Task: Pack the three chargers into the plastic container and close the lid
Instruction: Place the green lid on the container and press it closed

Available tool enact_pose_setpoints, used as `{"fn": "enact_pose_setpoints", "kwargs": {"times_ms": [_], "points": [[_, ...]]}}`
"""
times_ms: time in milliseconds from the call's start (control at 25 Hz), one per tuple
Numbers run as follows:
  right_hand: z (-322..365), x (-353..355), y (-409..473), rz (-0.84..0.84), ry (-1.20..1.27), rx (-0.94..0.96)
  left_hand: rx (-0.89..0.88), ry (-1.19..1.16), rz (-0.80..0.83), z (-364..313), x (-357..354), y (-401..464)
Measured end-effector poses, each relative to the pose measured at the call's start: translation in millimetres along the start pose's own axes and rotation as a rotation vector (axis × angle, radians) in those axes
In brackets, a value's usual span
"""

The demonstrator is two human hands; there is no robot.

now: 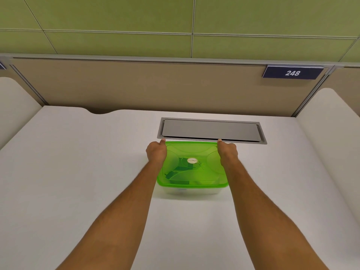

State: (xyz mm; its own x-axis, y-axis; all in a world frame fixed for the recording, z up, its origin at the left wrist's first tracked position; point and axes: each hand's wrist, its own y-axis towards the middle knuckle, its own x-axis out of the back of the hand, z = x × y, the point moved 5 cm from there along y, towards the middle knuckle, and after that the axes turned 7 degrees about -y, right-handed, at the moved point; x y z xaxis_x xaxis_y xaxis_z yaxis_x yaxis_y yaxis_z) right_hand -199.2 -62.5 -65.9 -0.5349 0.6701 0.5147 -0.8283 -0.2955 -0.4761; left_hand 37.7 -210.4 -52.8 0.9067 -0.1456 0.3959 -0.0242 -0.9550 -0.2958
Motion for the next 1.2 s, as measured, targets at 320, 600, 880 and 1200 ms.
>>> {"fn": "enact_pose_setpoints", "kwargs": {"times_ms": [320,600,880,1200], "points": [[-0.2,0.5,0.2,-0.019,0.065,-0.048,-0.009,-0.068,0.04,6.0,-3.4,4.5],[-1.3,2.1,-3.7,-0.037,0.018,-0.006,0.008,-0.118,0.051,8.3,-0.4,0.6],[-5.1,6.6,-14.4,-0.121,-0.118,0.044,0.218,-0.089,0.236,-4.8,-1.2,13.1],[-3.8,9.7,-24.3,-0.181,-0.171,0.045,0.132,0.037,0.127,-6.3,-4.8,7.9]]}}
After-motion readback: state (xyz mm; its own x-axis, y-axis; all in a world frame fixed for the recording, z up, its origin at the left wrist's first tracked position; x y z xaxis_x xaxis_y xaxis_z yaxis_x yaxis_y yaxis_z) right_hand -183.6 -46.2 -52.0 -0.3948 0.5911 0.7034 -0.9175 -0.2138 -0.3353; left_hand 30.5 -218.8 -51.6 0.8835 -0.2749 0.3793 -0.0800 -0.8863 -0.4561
